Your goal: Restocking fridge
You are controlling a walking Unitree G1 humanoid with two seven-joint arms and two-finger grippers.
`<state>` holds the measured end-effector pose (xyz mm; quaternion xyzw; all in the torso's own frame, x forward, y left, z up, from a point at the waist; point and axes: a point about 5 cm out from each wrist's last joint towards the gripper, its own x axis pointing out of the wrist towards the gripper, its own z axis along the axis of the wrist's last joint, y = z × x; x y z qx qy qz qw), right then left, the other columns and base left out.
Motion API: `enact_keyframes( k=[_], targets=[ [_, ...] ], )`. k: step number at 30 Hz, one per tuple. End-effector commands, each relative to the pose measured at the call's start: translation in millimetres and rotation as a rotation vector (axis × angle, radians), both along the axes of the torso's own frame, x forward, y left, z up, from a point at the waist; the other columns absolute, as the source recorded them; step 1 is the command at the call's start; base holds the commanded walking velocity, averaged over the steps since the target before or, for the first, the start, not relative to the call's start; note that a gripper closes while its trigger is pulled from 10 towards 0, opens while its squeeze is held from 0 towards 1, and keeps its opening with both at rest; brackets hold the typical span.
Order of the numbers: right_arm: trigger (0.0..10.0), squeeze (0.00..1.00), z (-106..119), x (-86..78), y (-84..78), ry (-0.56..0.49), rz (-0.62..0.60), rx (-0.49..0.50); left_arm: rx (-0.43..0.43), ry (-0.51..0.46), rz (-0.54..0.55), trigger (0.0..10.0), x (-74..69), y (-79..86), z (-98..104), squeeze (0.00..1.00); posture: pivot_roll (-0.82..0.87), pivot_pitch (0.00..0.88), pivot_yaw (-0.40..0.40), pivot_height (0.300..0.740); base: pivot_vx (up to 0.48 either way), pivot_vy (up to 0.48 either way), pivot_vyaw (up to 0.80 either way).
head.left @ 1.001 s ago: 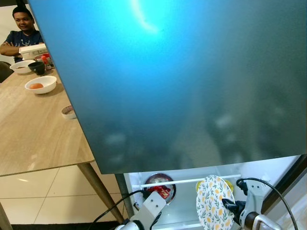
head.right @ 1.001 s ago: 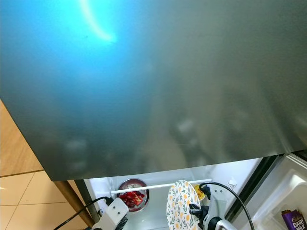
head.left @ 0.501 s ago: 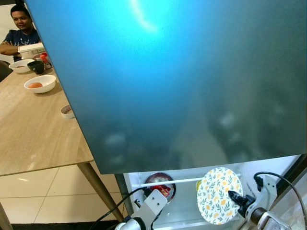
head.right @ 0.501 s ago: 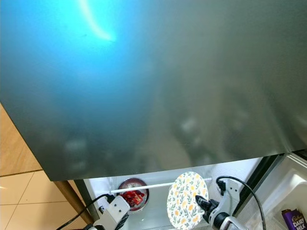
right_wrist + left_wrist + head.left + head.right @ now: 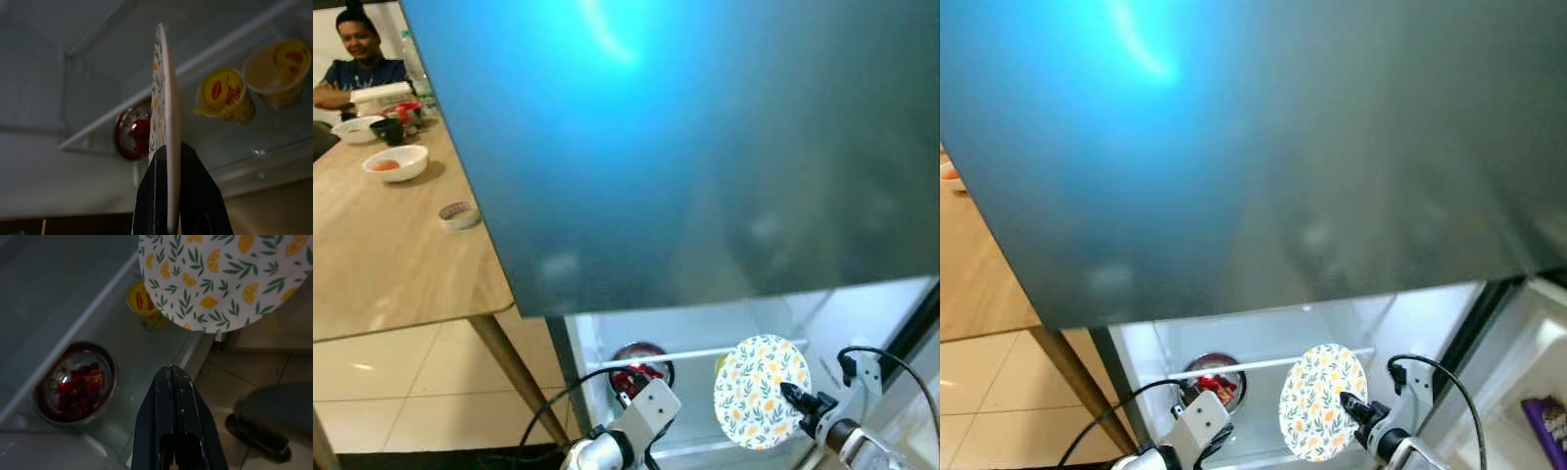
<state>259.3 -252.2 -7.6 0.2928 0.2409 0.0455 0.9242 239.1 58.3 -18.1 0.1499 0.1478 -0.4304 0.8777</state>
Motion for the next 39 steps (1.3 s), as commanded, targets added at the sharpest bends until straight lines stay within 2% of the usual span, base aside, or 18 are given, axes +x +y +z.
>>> enact_keyframes(
  k=[1, 6, 12, 15, 20, 22, 28, 33, 39],
  targets=[
    [10.0, 0.0, 0, 0.3, 0.4, -0.01, -0.013, 0.019, 0.002, -0.006, -0.012, 10.0, -2.0, -2.9, 0, 0.0, -0.09, 0.0, 0.036, 0.605, 0.0, 0.0, 0.0],
    [10.0, 0.0, 5, 3.0, -3.8, -0.057, -0.061, 0.062, -0.001, -0.042, 0.026, 10.0, 1.9, -0.8, 3, 0.0, -0.09, 0.0, 0.036, 0.591, 0.0, 0.0, 0.0],
    [10.0, 0.0, 10, 5.0, -5.5, -0.091, -0.039, 0.1, -0.047, -0.062, 0.096, 10.0, 9.6, 5.1, 9, 0.0, -0.09, 0.0, 0.038, 0.591, 0.0, 0.0, 0.0],
    [10.0, 0.0, 12, 4.5, -7.3, -0.101, -0.025, 0.115, -0.067, -0.075, 0.117, 10.0, 12.2, 5.5, 12, 0.0, -0.09, 0.0, 0.038, 0.576, 0.0, 0.0, 0.0],
    [10.0, 0.0, 15, 3.9, -8.1, -0.131, 0.005, 0.157, -0.115, -0.114, 0.136, 10.0, 16.9, 1.9, 20, 0.0, -0.09, 0.0, 0.038, 0.551, 0.0, 0.0, 0.0],
    [10.0, 0.0, 17, 3.0, -8.7, -0.16, 0.029, 0.202, -0.162, -0.162, 0.16, 10.0, 23.1, -2.7, 29, 0.0, -0.09, 0.0, 0.038, 0.536, 0.0, 0.0, 0.0],
    [10.0, 0.0, 20, 0.3, -11.4, -0.194, 0.068, 0.239, -0.23, -0.214, 0.181, 10.0, 31.5, -8.6, 44, 0.0, -0.09, 0.0, 0.038, 0.511, 0.0, 0.0, 0.0],
    [10.0, 0.0, 24, -2.8, -15.1, -0.222, 0.112, 0.259, -0.244, -0.226, 0.167, 10.0, 32.4, -12.0, 47, 0.0, -0.09, 0.0, 0.035, 0.491, 0.0, 0.0, 0.0],
    [10.0, 0.0, 26, -7.2, -20.6, -0.243, 0.141, 0.271, -0.247, -0.208, 0.134, 10.0, 26.4, -18.1, 44, 0.0, -0.09, 0.0, 0.036, 0.471, 0.0, 0.0, 0.0]
  ],
)
